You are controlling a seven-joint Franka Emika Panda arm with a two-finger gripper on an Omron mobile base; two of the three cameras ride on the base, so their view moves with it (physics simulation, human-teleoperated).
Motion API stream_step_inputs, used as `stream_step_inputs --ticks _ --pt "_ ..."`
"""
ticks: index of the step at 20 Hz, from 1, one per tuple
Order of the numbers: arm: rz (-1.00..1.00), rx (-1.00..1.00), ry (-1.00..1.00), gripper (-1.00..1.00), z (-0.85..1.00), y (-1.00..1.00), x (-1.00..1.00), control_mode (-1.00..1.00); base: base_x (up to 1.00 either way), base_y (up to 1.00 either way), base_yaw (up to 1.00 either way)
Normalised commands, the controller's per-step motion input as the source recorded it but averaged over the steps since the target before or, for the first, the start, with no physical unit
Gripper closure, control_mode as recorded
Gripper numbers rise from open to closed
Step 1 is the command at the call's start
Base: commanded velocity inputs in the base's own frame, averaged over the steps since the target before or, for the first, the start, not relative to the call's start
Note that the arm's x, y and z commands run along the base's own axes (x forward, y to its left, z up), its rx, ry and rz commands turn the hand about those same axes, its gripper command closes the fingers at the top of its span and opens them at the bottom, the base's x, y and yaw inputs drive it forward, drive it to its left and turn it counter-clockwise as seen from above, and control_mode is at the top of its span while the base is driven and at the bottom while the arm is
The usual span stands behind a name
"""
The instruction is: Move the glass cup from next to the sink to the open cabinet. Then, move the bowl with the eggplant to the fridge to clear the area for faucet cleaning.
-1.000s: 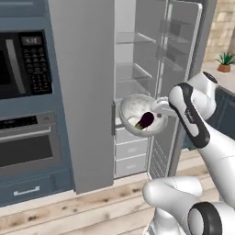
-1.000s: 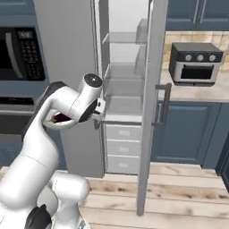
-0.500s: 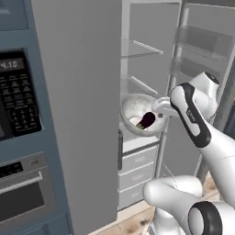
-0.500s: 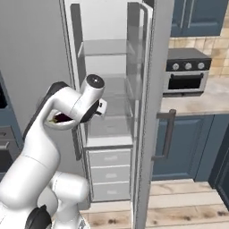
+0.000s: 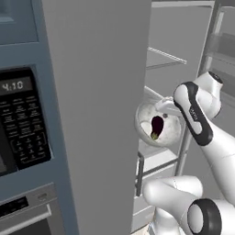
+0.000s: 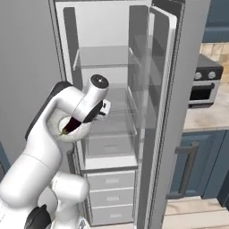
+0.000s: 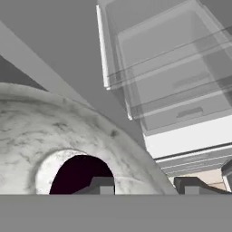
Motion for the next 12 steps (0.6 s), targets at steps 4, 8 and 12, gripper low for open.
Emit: stream_step_inputs --ticks 4,8,12 --pt "0.0 0.0 0.0 1.0 0.0 0.0 0.0 1.0 0.23 0.0 -0.02" --pt "0.0 0.0 0.0 1.0 0.0 0.0 0.0 1.0 -0.94 -0.05 -0.12" --pt "0.0 0.0 0.0 1.0 0.0 0.0 0.0 1.0 -0.47 -0.13 -0.16"
